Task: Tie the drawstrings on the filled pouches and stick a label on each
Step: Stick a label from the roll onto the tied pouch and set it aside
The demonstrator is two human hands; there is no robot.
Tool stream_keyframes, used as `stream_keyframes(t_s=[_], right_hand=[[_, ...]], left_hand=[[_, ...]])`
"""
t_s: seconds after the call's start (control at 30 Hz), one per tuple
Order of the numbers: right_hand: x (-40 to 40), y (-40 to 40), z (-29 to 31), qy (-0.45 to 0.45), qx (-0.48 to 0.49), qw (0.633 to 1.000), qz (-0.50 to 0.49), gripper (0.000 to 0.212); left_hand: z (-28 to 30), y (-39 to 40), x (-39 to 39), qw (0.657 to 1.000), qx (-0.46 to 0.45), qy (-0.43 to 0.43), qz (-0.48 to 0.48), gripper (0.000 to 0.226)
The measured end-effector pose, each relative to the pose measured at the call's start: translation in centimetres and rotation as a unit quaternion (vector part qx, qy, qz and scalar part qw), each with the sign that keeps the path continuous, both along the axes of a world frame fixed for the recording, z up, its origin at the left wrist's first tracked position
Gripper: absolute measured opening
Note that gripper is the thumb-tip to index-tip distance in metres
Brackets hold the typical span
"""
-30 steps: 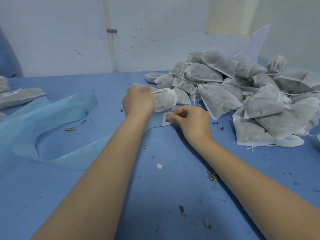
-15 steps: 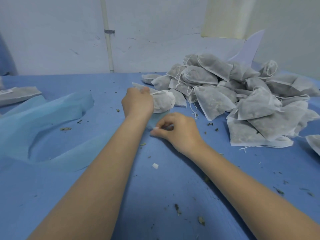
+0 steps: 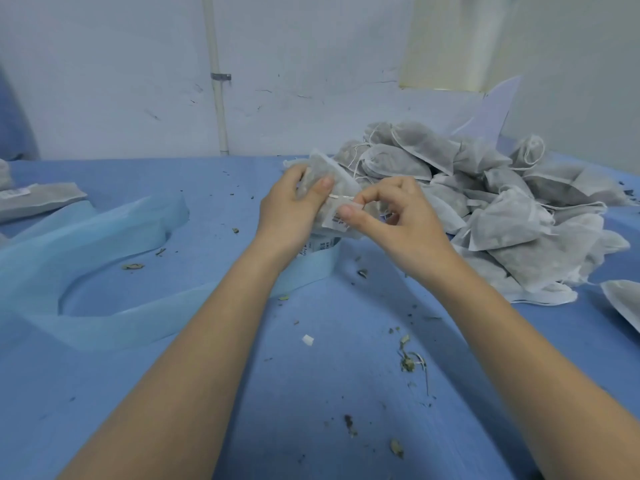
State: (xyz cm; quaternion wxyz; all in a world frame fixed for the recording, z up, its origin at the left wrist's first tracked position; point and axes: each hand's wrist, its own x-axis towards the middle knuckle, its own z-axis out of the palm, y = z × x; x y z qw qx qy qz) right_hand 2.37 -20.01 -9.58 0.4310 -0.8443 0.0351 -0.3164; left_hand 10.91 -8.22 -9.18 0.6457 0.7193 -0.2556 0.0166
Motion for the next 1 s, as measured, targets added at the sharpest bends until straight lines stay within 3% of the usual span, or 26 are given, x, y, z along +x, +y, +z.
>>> stream_keyframes(t_s=[0.17,0.47,0.63,0.7,0.8,1.0], right_hand=[[0.2,-1.0,0.0,-0.020,-0.002,0.999,-0.046,0.017],[0.0,-1.1,0.0,-0.051,0.037,0.997,-0.044,0.016],[0.0,-1.4,-0.1,-0.054,0.159,0.986,-0.018,0.052],[0.0,-1.5,-0.2,-0.039,0.162,0.986,-0.017,0.040],[0.1,-1.6,-0.1,-0.050,0.188,0.981,-0.013,0.015],[0.2,-1.6,-0.2,-0.125,0.177,0.973,-0.083,0.005]], left_hand=[[0.4,-0.7,-1.0,0.997,-0.008,0.005,-0.077,0.010],[0.3,-0.7,-1.1,0.989,-0.049,0.012,-0.140,0.012],[0.3,-1.0,-1.3,0.981,-0.078,0.040,-0.175,0.010],[0.2,-1.0,-1.3,0.976,-0.071,0.048,-0.199,0.013],[0.0,-1.1,-1.4,0.974,-0.061,0.050,-0.212,0.037],[0.0,-1.6,-1.9,0.976,-0.055,0.032,-0.208,0.033]])
